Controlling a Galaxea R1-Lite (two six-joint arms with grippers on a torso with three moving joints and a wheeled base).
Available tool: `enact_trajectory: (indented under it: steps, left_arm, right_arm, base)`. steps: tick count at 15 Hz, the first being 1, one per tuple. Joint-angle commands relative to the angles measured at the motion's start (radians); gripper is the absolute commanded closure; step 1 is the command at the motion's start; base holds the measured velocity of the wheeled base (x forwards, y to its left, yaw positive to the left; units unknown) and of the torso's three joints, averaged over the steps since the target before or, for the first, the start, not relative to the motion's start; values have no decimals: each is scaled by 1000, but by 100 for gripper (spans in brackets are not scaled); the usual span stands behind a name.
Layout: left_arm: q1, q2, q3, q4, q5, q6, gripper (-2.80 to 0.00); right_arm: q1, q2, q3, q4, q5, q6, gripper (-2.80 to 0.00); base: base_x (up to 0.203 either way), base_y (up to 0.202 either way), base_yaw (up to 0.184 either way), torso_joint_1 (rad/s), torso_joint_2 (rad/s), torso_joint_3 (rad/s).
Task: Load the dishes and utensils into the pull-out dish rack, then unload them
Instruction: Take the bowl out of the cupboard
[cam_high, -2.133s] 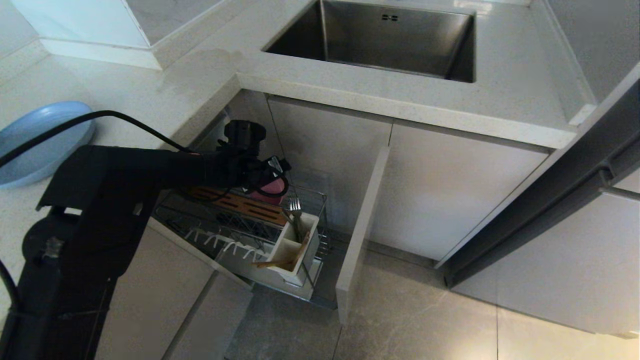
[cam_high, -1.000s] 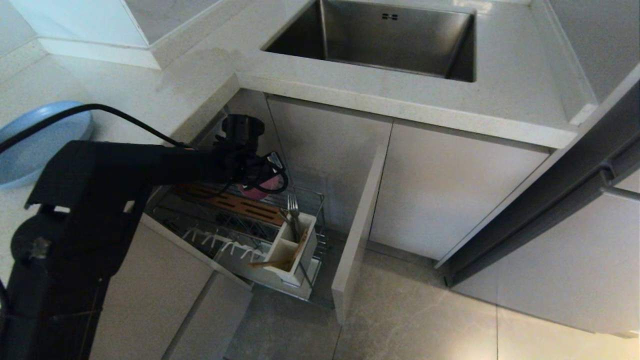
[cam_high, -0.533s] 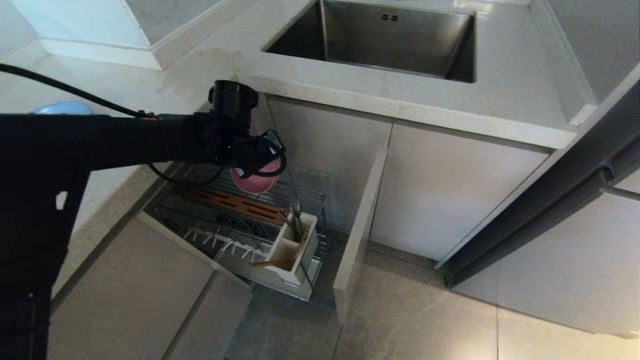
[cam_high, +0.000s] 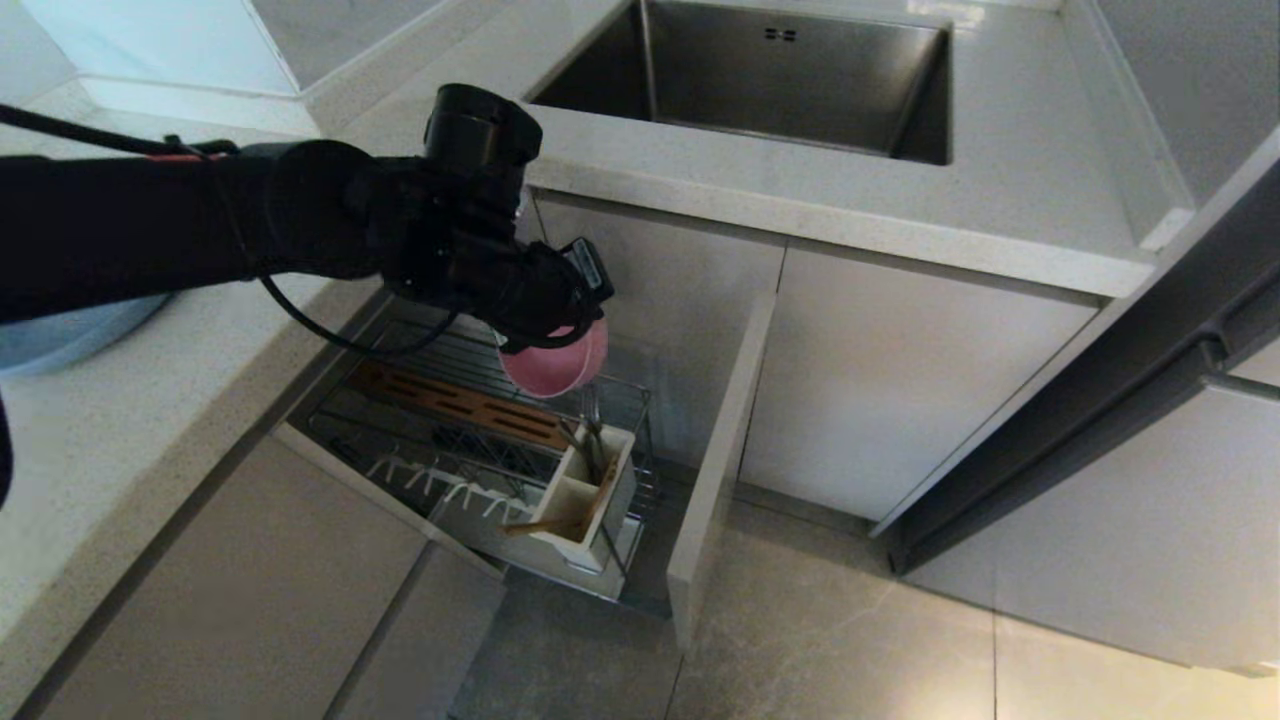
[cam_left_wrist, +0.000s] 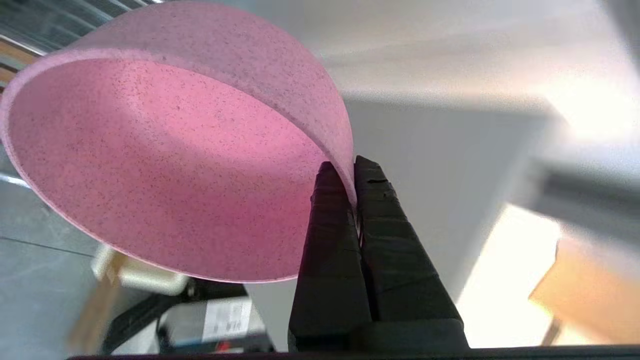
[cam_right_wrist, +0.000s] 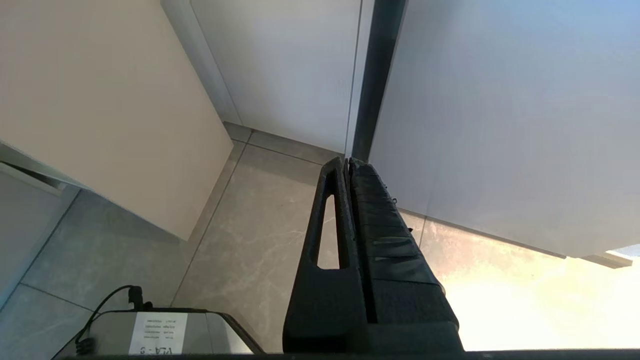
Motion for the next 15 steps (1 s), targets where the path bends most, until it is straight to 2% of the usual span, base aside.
enact_trajectory:
  steps: [1, 4, 5, 6, 7, 9, 10, 12, 15]
  left_arm:
    - [-37, -70, -5, 29, 0, 12, 0]
    - [-81, -157, -38, 99, 25, 110, 0]
    - [-94, -179, -52, 118, 72, 138, 0]
    - [-109, -203, -59, 130, 140, 194, 0]
    - [-114, -229, -61, 136, 202, 276, 0]
    - [-109, -284, -63, 140, 268, 381, 0]
    - [-86, -312, -63, 143, 277, 429, 0]
    - [3, -366, -64, 161, 296, 493, 0]
    - [206, -423, -65, 197, 299, 570, 0]
  right_arm:
    - [0, 1, 0, 1, 0, 0, 0]
    - [0, 1, 0, 0, 0, 0, 0]
    - [0, 1, 0, 1, 0, 0, 0]
    - [0, 1, 0, 0, 0, 0, 0]
    - [0, 1, 0, 1, 0, 0, 0]
    - [0, 1, 0, 0, 0, 0, 0]
    - [0, 1, 0, 0, 0, 0, 0]
    - [0, 1, 0, 0, 0, 0, 0]
    - [0, 1, 0, 0, 0, 0, 0]
  base:
    - [0, 0, 0, 0, 0, 0]
    - [0, 0, 0, 0, 0, 0]
    - [0, 0, 0, 0, 0, 0]
    - [0, 0, 0, 0, 0, 0]
    - [0, 0, 0, 0, 0, 0]
    - [0, 0, 0, 0, 0, 0]
    - [0, 0, 0, 0, 0, 0]
    - [0, 0, 0, 0, 0, 0]
    - [0, 0, 0, 0, 0, 0]
